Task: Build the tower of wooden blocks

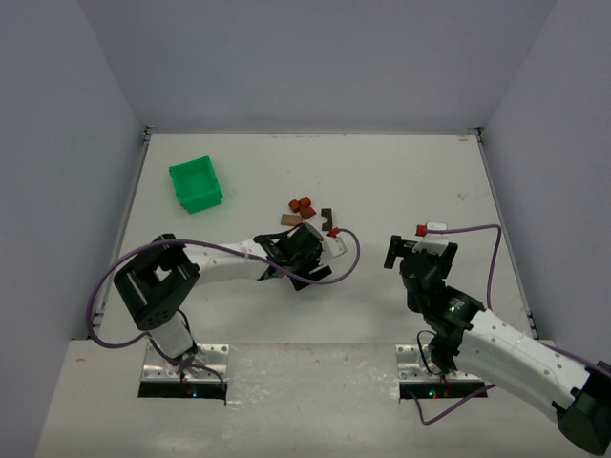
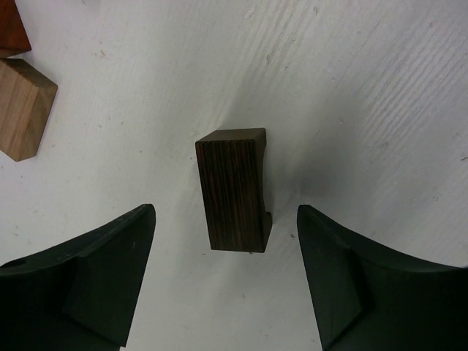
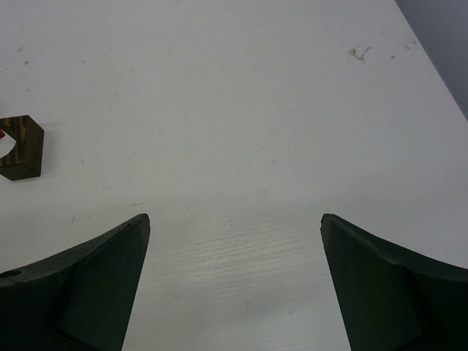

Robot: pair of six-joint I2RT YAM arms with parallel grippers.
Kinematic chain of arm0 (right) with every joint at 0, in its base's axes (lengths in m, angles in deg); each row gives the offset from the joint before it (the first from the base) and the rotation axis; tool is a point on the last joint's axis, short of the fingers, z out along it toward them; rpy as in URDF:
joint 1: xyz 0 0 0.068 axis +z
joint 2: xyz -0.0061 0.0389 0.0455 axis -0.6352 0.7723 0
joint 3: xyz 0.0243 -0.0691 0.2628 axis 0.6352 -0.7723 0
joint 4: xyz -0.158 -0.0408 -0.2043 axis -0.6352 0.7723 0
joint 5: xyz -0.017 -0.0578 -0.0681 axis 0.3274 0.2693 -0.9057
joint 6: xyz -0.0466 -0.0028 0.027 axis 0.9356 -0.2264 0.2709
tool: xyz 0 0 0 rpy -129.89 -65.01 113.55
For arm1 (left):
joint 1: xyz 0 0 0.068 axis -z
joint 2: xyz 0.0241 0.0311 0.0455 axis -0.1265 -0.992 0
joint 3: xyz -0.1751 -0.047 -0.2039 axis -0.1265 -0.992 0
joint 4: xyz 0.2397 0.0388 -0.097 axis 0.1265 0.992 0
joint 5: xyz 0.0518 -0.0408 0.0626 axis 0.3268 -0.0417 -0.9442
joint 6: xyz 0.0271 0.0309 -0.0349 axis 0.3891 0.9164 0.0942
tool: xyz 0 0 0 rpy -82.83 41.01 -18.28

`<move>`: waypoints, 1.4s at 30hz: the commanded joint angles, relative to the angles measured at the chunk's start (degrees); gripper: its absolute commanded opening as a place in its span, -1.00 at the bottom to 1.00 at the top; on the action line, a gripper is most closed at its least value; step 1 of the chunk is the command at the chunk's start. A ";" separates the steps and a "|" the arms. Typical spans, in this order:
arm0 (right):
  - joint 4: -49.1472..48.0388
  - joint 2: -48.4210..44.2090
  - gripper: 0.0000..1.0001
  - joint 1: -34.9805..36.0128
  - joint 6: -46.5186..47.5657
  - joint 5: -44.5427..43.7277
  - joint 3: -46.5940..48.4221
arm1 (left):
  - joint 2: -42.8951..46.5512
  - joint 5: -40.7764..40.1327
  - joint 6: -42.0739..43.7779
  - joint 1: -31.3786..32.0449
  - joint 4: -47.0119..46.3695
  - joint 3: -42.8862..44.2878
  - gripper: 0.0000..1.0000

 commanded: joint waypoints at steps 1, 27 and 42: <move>-1.62 -0.62 0.97 -0.24 0.29 -0.17 0.65 | 3.33 -2.09 -1.20 0.23 -2.27 -1.03 0.56; -1.68 -1.84 0.97 -0.24 0.85 0.81 0.35 | 6.41 -17.47 -4.17 -0.38 -2.03 -2.61 1.00; -1.68 1.40 0.97 -0.24 1.90 1.44 1.94 | 13.27 -21.50 -6.54 -0.27 -2.21 -2.26 1.00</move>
